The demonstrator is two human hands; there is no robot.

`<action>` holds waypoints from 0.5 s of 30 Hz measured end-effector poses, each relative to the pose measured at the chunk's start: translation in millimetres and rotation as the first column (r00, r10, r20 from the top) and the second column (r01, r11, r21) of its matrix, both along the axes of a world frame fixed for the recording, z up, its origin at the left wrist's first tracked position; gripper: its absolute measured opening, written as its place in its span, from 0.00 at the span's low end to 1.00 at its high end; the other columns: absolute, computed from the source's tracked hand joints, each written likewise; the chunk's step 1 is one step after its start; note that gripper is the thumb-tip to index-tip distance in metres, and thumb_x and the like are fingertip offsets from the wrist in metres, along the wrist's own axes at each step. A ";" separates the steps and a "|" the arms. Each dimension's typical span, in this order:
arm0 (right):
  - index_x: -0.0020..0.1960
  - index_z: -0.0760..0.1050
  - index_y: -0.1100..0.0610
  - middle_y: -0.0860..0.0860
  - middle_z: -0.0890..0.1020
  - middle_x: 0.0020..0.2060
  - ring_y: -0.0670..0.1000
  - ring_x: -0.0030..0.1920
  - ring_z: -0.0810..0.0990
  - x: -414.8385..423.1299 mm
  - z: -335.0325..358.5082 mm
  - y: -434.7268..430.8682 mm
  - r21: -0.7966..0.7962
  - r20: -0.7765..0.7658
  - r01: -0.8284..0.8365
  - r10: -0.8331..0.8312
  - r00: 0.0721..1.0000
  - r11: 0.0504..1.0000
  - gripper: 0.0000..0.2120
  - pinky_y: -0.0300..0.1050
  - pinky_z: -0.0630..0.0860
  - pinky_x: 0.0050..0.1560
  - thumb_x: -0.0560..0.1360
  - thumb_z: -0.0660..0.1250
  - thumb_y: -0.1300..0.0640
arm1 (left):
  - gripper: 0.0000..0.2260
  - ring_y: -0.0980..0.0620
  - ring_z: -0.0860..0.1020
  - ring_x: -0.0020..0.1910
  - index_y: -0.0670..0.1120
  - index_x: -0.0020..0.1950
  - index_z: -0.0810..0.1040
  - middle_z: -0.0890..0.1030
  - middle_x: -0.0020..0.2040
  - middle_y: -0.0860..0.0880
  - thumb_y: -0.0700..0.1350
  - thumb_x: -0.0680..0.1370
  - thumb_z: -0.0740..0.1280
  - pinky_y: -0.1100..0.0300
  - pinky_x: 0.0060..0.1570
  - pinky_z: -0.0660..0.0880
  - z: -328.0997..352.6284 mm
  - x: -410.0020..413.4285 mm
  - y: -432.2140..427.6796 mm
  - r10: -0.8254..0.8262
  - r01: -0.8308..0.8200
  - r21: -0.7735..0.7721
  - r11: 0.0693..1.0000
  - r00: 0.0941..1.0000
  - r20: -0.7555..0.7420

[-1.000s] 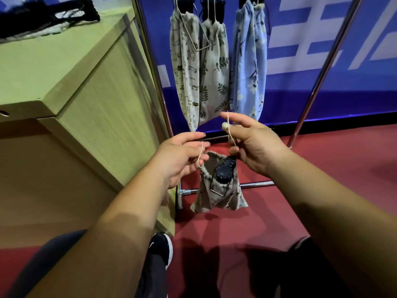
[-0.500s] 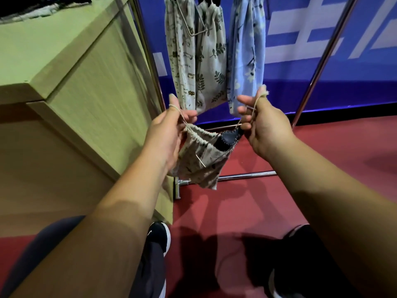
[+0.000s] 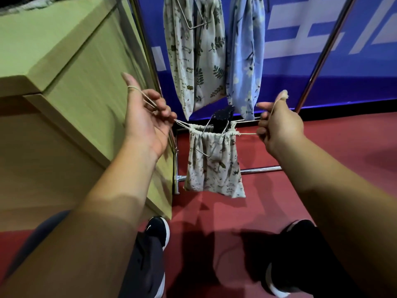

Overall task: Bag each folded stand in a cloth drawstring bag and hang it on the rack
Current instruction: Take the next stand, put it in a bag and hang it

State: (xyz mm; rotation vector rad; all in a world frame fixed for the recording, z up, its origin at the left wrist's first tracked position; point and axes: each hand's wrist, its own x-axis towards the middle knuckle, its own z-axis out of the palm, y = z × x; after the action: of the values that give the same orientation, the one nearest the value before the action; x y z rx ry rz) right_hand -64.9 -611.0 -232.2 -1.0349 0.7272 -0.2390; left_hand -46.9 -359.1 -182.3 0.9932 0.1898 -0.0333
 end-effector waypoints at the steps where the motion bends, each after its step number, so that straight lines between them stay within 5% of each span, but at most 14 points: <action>1: 0.42 0.81 0.57 0.48 0.71 0.29 0.46 0.24 0.66 -0.4 3.9 2.4 -0.012 0.017 -0.014 0.015 1.000 1.000 0.31 0.38 0.67 0.27 0.85 0.58 0.33 | 0.29 0.50 0.72 0.30 0.49 0.36 0.75 0.73 0.32 0.49 0.74 0.79 0.59 0.56 0.39 0.77 -1.2 -2.1 -1.6 -0.036 0.036 0.001 0.999 0.999 0.011; 4: 0.36 0.71 0.54 0.49 0.72 0.26 0.49 0.27 0.73 -1.2 17.9 14.0 0.014 0.103 -0.040 0.038 0.994 0.999 0.29 0.45 0.80 0.39 0.82 0.63 0.31 | 0.33 0.44 0.77 0.33 0.46 0.34 0.74 0.72 0.29 0.45 0.74 0.80 0.57 0.44 0.54 0.81 -5.5 -6.8 -11.3 -0.158 0.155 0.071 0.985 0.987 0.032; 7: 0.37 0.66 0.52 0.50 0.67 0.29 0.51 0.29 0.72 -3.9 24.2 23.5 0.111 0.155 -0.154 0.136 0.978 0.982 0.29 0.53 0.86 0.44 0.80 0.61 0.28 | 0.34 0.45 0.71 0.27 0.45 0.31 0.71 0.66 0.24 0.46 0.73 0.81 0.54 0.50 0.43 0.78 -6.7 -8.8 -19.5 -0.244 0.237 0.156 0.959 0.969 0.030; 9: 0.37 0.63 0.49 0.48 0.62 0.30 0.49 0.26 0.63 -5.5 24.4 26.8 0.113 0.109 -0.224 0.212 0.971 0.968 0.30 0.45 0.79 0.33 0.77 0.59 0.23 | 0.35 0.48 0.62 0.23 0.45 0.30 0.68 0.62 0.22 0.48 0.73 0.81 0.55 0.56 0.33 0.68 -5.4 -8.1 -22.6 -0.301 0.291 0.192 0.937 0.953 0.023; 12: 0.39 0.62 0.48 0.46 0.59 0.31 0.47 0.27 0.53 -5.4 22.1 28.1 0.081 0.060 -0.276 0.272 0.960 0.958 0.31 0.41 0.53 0.25 0.75 0.57 0.20 | 0.34 0.50 0.54 0.22 0.45 0.31 0.68 0.56 0.21 0.49 0.74 0.79 0.59 0.59 0.28 0.56 -5.2 -4.5 -23.8 -0.361 0.353 0.266 0.897 0.932 -0.022; 15: 0.42 0.70 0.51 0.46 0.60 0.29 0.47 0.27 0.52 -7.3 18.2 24.1 0.011 0.017 -0.322 0.322 0.947 0.947 0.33 0.42 0.49 0.27 0.75 0.57 0.19 | 0.32 0.50 0.54 0.24 0.46 0.32 0.72 0.57 0.23 0.50 0.74 0.76 0.65 0.61 0.29 0.56 -8.9 -3.2 -22.5 -0.403 0.371 0.495 0.786 0.914 -0.046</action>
State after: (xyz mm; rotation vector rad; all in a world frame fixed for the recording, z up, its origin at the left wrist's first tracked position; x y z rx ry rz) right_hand -72.1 -586.9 -214.0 -1.1211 0.5342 0.0412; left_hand -50.1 -381.6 -191.2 1.5379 -0.0776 -0.3477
